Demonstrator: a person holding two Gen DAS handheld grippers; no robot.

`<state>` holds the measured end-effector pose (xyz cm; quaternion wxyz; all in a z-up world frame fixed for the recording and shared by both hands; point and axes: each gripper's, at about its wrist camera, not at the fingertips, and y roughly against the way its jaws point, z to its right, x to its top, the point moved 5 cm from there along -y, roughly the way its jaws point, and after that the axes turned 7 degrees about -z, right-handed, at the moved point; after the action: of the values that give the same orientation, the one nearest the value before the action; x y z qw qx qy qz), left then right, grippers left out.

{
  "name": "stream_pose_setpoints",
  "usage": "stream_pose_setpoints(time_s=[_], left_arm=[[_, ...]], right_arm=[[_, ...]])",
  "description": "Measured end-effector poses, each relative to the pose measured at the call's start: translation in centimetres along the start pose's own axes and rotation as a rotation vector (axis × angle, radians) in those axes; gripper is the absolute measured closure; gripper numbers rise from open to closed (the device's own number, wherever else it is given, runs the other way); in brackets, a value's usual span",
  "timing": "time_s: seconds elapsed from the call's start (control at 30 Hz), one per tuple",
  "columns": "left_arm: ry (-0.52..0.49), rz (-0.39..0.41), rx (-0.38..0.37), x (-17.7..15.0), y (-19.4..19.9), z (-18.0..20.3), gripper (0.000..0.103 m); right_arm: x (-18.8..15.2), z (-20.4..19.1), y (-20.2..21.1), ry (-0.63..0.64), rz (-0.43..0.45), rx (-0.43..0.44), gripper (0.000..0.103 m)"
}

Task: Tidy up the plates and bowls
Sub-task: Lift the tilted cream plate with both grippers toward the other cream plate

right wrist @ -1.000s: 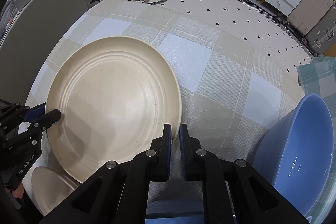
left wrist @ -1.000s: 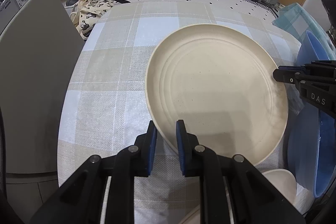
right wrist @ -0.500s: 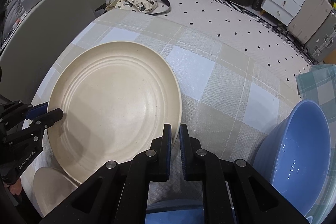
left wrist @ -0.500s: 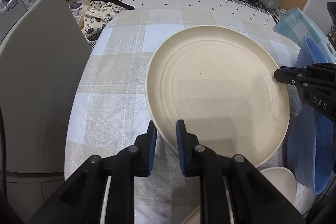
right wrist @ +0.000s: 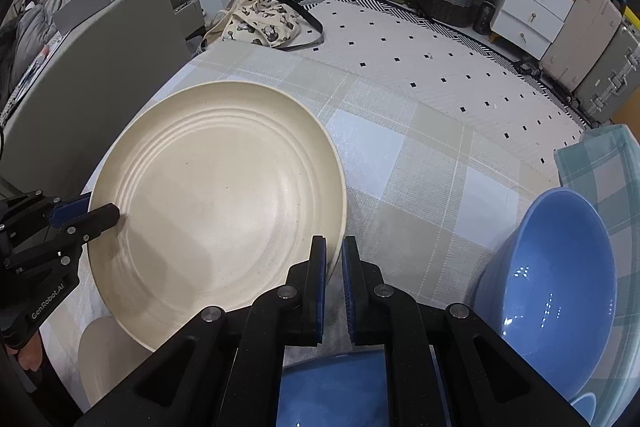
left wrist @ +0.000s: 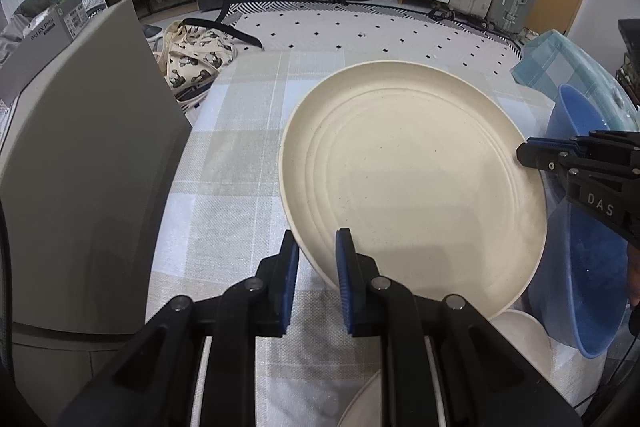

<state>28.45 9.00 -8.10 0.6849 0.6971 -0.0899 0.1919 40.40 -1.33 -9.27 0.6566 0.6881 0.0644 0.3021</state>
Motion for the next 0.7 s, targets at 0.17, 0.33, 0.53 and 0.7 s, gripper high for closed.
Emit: stream_pose_setpoints(time_s=[0.17, 0.33, 0.53, 0.7], left_arm=[[-0.007, 0.032, -0.009, 0.1, 1.5, -0.1, 0.087], [-0.014, 0.054, -0.016, -0.4, 2.5, -0.3, 0.087], [-0.024, 0.082, -0.023, -1.0, 4.1, -0.6, 0.087], [-0.022, 0.100, -0.022, -1.5, 4.9, -0.7, 0.087]], right_arm=[[-0.4, -0.1, 1.4, -0.008, 0.025, -0.005, 0.095], [-0.9, -0.5, 2.8, -0.006, 0.046, -0.012, 0.095], [-2.0, -1.4, 4.6, -0.007, 0.076, -0.017, 0.095], [-2.8, -2.2, 6.3, -0.011, 0.103, -0.023, 0.095]])
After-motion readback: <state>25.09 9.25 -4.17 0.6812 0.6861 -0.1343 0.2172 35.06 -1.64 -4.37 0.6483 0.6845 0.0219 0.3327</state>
